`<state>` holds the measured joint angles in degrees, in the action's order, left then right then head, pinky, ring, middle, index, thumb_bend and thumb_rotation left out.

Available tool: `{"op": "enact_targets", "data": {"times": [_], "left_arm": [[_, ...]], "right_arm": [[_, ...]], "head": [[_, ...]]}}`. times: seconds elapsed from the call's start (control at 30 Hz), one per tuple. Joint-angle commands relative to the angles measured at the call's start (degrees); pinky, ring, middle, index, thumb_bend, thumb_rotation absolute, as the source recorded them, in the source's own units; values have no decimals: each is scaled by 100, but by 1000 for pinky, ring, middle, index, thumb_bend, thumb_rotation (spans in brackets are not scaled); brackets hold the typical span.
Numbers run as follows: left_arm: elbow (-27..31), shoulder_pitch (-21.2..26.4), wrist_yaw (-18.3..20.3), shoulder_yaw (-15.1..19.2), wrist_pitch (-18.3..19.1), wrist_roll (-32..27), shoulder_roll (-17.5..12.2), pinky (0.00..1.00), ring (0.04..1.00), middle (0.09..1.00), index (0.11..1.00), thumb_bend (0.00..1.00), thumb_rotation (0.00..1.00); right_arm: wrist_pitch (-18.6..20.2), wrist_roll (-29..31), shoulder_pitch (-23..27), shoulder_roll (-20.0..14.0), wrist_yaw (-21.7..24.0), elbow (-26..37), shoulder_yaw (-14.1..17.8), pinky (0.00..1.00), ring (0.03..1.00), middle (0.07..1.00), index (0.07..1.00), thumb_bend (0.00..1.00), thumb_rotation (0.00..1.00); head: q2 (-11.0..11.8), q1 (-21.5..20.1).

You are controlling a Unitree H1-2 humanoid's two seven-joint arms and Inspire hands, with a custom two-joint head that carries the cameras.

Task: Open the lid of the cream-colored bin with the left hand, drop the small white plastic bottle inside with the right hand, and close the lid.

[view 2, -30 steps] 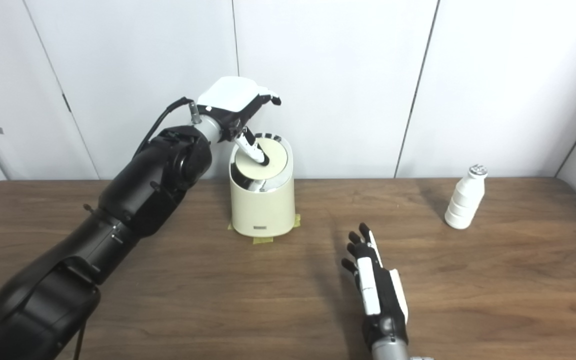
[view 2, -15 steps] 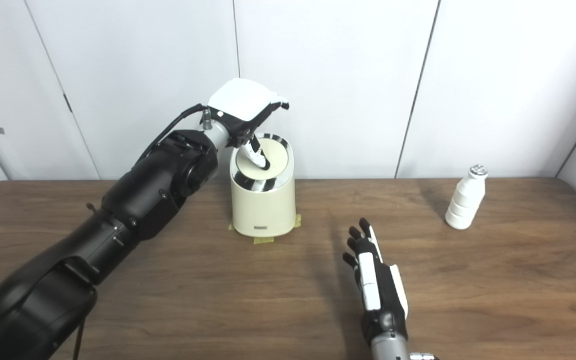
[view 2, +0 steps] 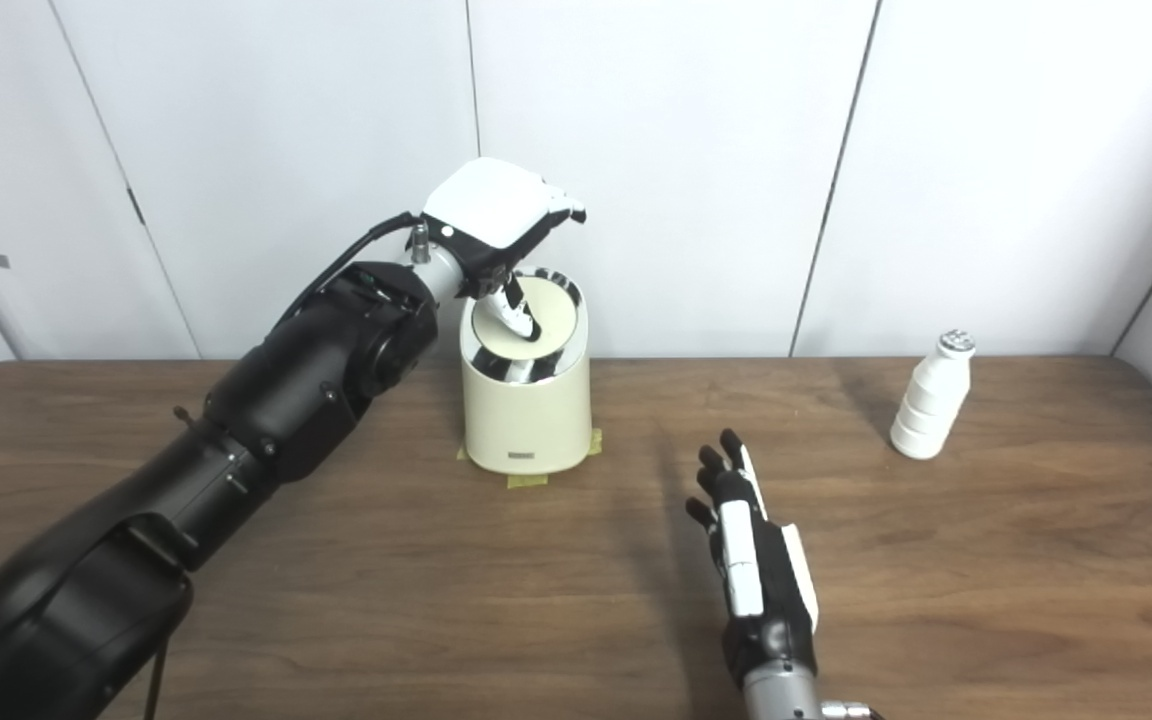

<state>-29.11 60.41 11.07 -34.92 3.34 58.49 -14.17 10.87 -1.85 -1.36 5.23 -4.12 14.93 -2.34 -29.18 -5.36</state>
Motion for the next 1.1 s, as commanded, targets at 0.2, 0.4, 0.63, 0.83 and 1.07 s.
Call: {"op": "enact_targets", "data": {"times": [0.2,0.4,0.63,0.83,1.07], "left_arm": [[237,153,300,343,71,-408,48,791,901,876,867,979,159],[876,140,1067,985,446,-1192,-29,703,831,842,815,783,263],[1734,-34,1219,1793,1246,-1822,-3,608,717,768,745,508,503],[2601,-726,869,2539,1617,-2444,141,658,719,731,745,363,962],[3347,-1897,620,3364,2001,-3621,505,636,726,753,783,358,992]], "right_arm": [[33,-36,242,-105,89,135,-15,898,947,949,977,617,1000],[241,-26,236,-226,194,176,-68,891,946,949,981,592,1000],[309,23,269,-340,355,143,-91,896,945,939,970,561,1000],[392,35,271,-321,338,190,-72,899,945,935,968,560,1000],[-99,6,235,-255,163,160,55,829,890,895,934,530,1000]], "head": [[35,-15],[53,-26],[61,-15],[64,-60],[35,-173]]}}
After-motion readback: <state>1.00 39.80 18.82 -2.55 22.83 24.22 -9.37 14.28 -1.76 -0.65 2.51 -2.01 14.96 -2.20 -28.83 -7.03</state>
